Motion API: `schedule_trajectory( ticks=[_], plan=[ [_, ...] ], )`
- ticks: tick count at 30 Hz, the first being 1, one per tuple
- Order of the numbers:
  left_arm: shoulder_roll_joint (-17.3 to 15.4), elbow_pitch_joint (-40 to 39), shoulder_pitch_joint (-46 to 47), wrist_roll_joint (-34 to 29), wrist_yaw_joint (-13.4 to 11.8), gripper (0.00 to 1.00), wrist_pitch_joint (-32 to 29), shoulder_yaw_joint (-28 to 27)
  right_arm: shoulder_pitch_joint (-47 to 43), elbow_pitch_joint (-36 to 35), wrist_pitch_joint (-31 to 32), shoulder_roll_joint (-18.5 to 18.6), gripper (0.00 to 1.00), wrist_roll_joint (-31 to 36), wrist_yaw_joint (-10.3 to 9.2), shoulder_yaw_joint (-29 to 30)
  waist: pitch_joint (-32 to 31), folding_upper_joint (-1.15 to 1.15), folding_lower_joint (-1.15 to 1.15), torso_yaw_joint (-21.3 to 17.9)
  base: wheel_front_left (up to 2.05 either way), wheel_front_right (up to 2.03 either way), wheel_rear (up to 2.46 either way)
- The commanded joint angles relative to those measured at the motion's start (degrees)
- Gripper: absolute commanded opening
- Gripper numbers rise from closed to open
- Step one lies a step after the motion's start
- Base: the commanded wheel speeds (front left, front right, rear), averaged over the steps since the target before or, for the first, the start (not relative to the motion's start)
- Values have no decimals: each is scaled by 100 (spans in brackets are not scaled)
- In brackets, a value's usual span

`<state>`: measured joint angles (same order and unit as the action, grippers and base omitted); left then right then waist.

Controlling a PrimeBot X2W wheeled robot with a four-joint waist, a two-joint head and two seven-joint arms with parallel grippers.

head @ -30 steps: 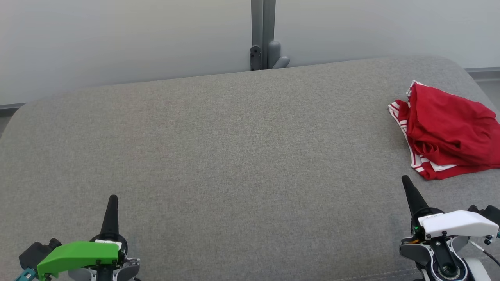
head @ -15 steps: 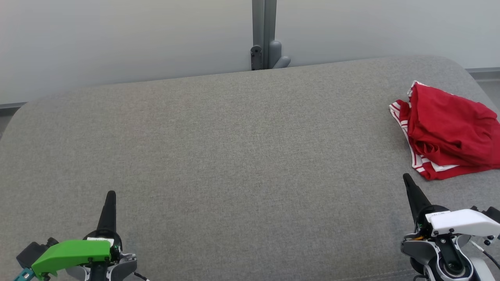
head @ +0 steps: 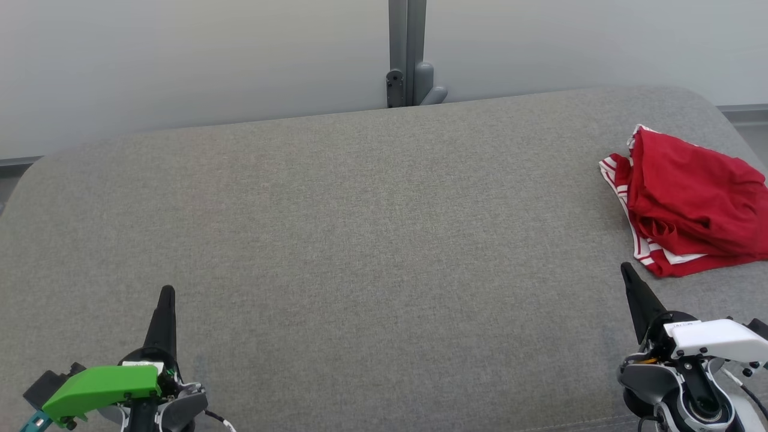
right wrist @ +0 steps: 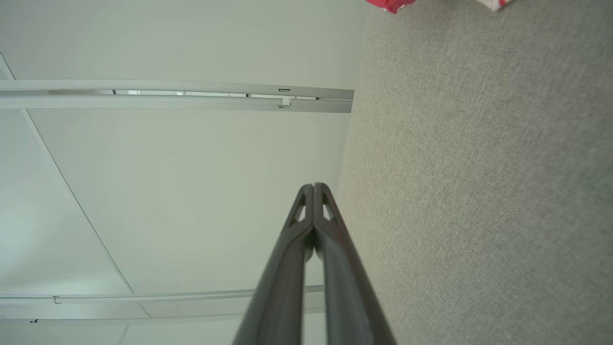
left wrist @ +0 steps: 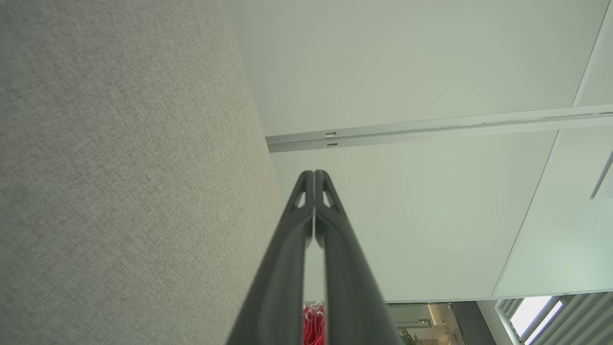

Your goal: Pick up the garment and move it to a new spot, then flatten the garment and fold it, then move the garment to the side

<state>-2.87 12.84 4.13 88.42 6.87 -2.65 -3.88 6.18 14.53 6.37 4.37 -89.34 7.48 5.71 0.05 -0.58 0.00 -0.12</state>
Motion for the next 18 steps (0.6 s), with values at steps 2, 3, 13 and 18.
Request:
schedule_trajectory(
  ticks=[2, 3, 13, 18],
  plan=[
    [-3, -33, 95, 185, 43, 0, -54, -43, 76, 18, 68, 30, 0, -204, 2, 37, 1, 54, 0, 4, 0, 0, 0],
    [-2, -34, 99, 223, 50, 0, -67, -47, 81, 22, 79, 30, 0, -243, 2, 44, 1, 55, 0, 5, 0, 0, 0],
    [-1, -38, 107, 432, 83, 0, -113, -71, 95, 37, 154, 18, 0, -467, 2, 86, 3, 58, 0, 13, 0, 0, 0],
    [-1, -38, 105, 432, 83, 0, -113, -71, 95, 37, 163, 11, 0, -456, 2, 94, 3, 58, 0, 13, 0, 0, 0]
  ],
)
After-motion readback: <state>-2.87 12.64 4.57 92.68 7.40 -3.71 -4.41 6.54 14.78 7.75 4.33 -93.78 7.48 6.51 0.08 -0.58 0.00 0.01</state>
